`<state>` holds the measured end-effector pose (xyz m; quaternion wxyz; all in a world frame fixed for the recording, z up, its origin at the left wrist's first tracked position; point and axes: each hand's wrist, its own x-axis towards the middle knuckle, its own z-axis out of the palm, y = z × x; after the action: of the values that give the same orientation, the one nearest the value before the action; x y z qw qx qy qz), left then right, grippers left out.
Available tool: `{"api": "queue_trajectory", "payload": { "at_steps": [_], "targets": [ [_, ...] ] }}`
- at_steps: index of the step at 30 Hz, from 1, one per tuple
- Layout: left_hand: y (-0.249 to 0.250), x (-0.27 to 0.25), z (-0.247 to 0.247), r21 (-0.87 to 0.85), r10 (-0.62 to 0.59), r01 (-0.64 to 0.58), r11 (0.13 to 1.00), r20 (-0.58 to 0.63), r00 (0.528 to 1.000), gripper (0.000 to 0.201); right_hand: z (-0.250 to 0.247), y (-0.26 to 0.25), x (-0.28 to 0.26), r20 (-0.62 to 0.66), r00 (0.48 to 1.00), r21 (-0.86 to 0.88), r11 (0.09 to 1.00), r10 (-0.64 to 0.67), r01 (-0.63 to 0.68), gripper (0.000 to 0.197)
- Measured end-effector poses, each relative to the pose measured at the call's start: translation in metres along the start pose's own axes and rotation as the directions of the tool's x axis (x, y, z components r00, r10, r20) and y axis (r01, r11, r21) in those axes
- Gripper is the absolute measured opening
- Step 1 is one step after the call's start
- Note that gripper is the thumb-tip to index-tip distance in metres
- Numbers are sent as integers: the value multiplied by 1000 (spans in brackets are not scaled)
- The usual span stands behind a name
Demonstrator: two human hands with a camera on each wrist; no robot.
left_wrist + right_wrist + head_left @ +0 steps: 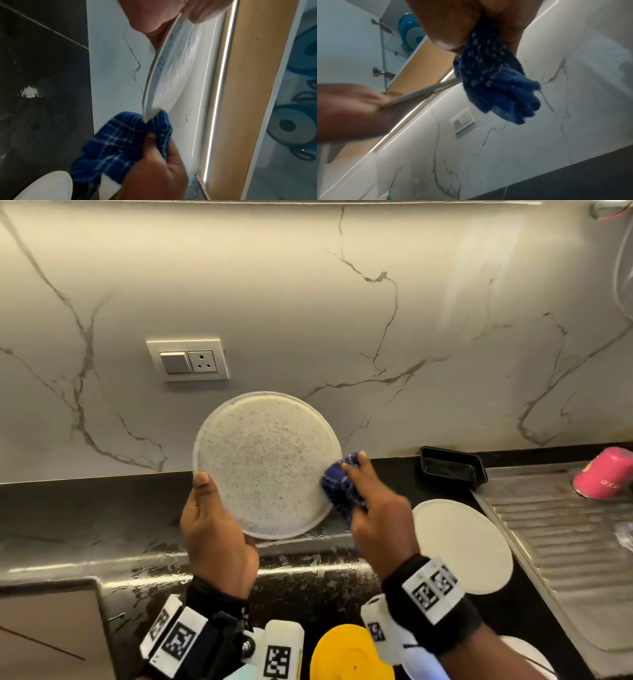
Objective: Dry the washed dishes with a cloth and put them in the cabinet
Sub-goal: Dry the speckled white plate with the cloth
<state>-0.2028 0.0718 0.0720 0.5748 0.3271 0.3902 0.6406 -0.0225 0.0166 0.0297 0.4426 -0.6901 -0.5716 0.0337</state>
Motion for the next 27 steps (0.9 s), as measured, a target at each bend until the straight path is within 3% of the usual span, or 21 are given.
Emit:
{"api": "queue_trajectory", "payload": {
  "at_steps": [3, 7, 13, 15, 18, 21, 24, 27],
  "targets": [
    [2, -1, 0, 40, 17, -21, 999, 98, 995, 32, -14, -5, 26, 46, 999, -17, 1000, 0, 1, 59],
    [6, 5, 2, 66, 75, -86, 994, 153, 985, 33, -10, -24, 36, 107, 989, -69, 992, -103, 111, 59],
    [12, 19, -8, 36, 162, -166, 985, 110, 981, 37, 8, -23, -3, 162, 899, -143, 892, -407, 429, 63],
    [9, 20, -12, 78, 146, -160, 984, 168, 975, 37, 0, -17, 2, 145, 934, -128, 930, -325, 344, 63],
    [1, 17, -13, 197, 115, -178, 964, 296, 948, 36, -9, -11, 30, 162, 986, 4, 999, -42, 42, 58],
    [-6, 16, -13, 268, 117, -231, 935, 382, 917, 32, -10, -23, 50, 167, 986, -48, 999, 7, 1, 55],
    [-10, 14, -8, 252, 83, -192, 949, 388, 918, 35, 2, -50, 43, 211, 962, -77, 978, -174, 194, 63],
    [-9, 14, -8, 92, 8, -36, 995, 289, 957, 41, 19, -57, 16, 303, 867, -111, 889, -395, 444, 58]
  ]
}}
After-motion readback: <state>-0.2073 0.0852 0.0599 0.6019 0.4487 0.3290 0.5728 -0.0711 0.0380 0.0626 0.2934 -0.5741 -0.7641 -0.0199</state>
